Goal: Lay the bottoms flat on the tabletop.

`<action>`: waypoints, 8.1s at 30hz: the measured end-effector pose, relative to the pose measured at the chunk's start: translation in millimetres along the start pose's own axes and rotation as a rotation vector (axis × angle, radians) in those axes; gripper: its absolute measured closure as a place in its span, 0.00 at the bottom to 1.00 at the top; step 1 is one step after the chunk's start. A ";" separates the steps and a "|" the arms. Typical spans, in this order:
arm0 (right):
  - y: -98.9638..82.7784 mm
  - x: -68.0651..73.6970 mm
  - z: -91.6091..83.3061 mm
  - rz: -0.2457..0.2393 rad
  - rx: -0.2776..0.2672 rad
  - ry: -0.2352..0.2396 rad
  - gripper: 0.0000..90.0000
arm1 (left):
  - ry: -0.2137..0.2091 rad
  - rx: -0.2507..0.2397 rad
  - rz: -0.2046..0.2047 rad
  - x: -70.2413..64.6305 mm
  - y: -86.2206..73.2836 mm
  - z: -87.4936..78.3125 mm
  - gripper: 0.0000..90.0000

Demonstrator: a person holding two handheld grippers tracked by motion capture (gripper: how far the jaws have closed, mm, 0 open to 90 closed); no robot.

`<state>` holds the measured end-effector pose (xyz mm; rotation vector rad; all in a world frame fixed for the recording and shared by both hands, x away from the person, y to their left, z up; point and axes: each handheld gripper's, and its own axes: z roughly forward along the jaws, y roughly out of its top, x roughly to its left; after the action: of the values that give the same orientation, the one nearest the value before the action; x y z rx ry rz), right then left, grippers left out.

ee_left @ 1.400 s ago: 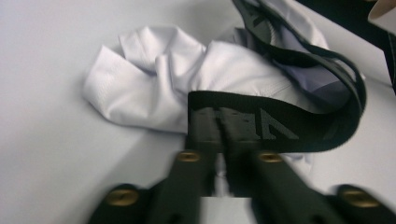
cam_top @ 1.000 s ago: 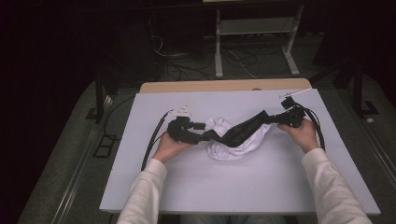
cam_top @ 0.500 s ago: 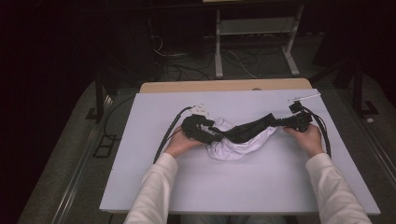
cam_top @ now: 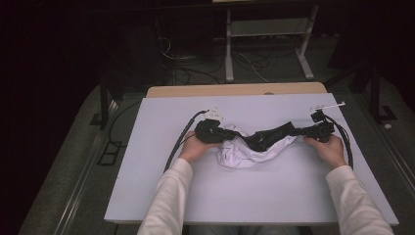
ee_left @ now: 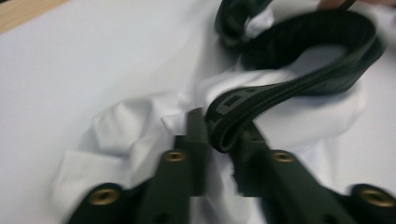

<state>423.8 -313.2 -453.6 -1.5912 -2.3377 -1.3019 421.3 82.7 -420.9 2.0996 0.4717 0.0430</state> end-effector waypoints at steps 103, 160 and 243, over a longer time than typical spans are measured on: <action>123.7 29.9 25.7 0.112 -0.230 0.037 0.94 | 0.445 0.056 -0.564 129.0 43.1 -99.6 0.94; 19.6 67.8 41.6 -0.027 -0.100 0.112 0.02 | 0.136 -0.161 -0.486 25.3 -38.0 -68.3 0.00; 68.9 168.4 146.2 -0.118 0.083 0.289 0.70 | 0.258 0.109 -0.395 6.7 -54.5 -53.9 0.94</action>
<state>456.4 -83.2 -430.8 -1.1685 -2.2998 -1.3331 398.9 154.5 -437.1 2.0784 1.0573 0.0592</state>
